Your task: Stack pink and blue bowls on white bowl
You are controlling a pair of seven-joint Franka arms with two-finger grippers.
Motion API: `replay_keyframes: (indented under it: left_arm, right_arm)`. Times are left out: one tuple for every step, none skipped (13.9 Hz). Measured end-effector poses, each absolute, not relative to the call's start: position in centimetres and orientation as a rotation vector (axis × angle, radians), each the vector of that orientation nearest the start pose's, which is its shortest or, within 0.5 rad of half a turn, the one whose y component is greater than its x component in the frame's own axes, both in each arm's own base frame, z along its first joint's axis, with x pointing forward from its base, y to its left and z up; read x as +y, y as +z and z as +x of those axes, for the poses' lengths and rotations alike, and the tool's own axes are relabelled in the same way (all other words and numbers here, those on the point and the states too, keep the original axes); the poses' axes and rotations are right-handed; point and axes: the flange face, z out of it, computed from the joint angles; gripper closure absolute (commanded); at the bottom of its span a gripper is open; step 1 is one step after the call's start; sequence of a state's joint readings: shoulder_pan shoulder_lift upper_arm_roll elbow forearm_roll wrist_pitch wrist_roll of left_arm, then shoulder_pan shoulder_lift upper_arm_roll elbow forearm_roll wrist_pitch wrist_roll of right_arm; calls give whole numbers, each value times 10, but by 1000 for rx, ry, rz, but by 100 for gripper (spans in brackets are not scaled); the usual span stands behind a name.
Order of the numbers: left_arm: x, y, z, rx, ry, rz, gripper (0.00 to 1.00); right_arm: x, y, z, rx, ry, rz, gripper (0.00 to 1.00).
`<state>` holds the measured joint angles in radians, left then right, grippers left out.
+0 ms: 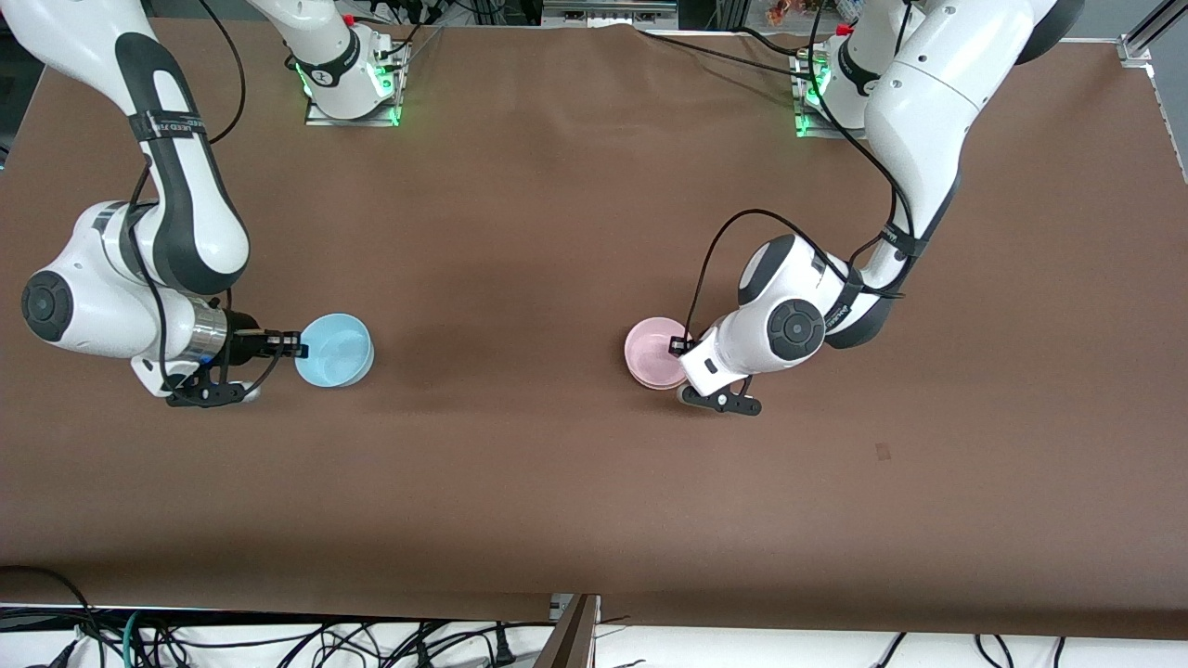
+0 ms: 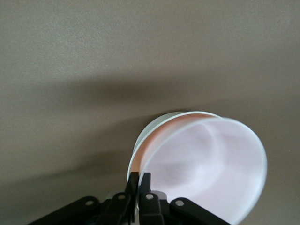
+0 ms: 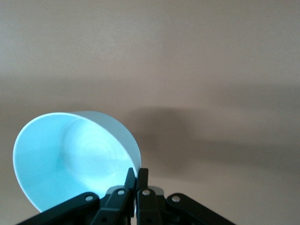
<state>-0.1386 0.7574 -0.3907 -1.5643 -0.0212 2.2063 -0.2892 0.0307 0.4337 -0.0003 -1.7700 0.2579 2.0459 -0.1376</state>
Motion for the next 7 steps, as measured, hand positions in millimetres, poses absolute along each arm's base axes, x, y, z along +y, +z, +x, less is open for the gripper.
replay_keyframes:
  left_arm:
    - [-318, 219, 618, 231, 291, -3356, 0]
    - [-318, 219, 618, 232, 290, -3356, 0]
    - [-319, 219, 618, 233, 290, -3356, 0]
    - [-319, 220, 618, 234, 289, -3356, 0]
    - [-319, 222, 619, 234, 282, -3358, 0]
    - [-319, 228, 621, 234, 266, -3361, 0]
    - [-319, 239, 625, 238, 248, -3362, 0]
  right_arm:
    - [40, 308, 637, -43, 216, -2906, 100]
    - [47, 309, 637, -41, 217, -2905, 100]
    - [57, 311, 637, -31, 222, -2903, 100]
    - [68, 312, 636, -10, 229, -2900, 100]
    - [81, 313, 635, 15, 237, -2896, 100]
    - [96, 314, 634, 44, 247, -2891, 100]
    - [111, 315, 632, 77, 258, -2886, 100]
